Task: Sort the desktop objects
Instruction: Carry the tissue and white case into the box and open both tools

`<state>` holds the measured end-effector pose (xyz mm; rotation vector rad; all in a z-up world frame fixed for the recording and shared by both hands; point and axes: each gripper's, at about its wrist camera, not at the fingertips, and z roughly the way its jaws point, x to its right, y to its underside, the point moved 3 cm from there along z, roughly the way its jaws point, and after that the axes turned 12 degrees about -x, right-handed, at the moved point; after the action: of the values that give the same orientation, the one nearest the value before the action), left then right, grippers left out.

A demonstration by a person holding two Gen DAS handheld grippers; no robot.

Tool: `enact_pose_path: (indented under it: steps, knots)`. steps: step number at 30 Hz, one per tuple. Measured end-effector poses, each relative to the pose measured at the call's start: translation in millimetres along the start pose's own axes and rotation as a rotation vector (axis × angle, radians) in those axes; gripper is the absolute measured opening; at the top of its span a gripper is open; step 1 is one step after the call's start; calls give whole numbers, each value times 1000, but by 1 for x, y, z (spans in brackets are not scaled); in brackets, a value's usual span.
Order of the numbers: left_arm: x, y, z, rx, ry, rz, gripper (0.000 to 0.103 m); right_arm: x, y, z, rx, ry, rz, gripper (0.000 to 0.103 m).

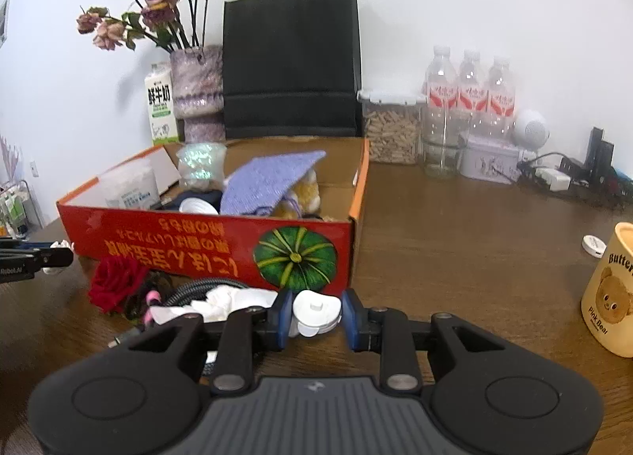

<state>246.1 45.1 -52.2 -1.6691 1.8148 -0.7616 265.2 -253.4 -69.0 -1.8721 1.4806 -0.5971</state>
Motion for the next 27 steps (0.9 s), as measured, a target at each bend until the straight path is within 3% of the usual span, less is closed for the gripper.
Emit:
enact_pose_path:
  steps: [10, 27]
  knots:
    - [25, -12, -27, 103, 46, 0, 22, -23, -11, -20, 88, -26, -9, 26]
    - [65, -81, -31, 185, 113, -22, 22, -57, -81, -32, 214, -44, -69, 26]
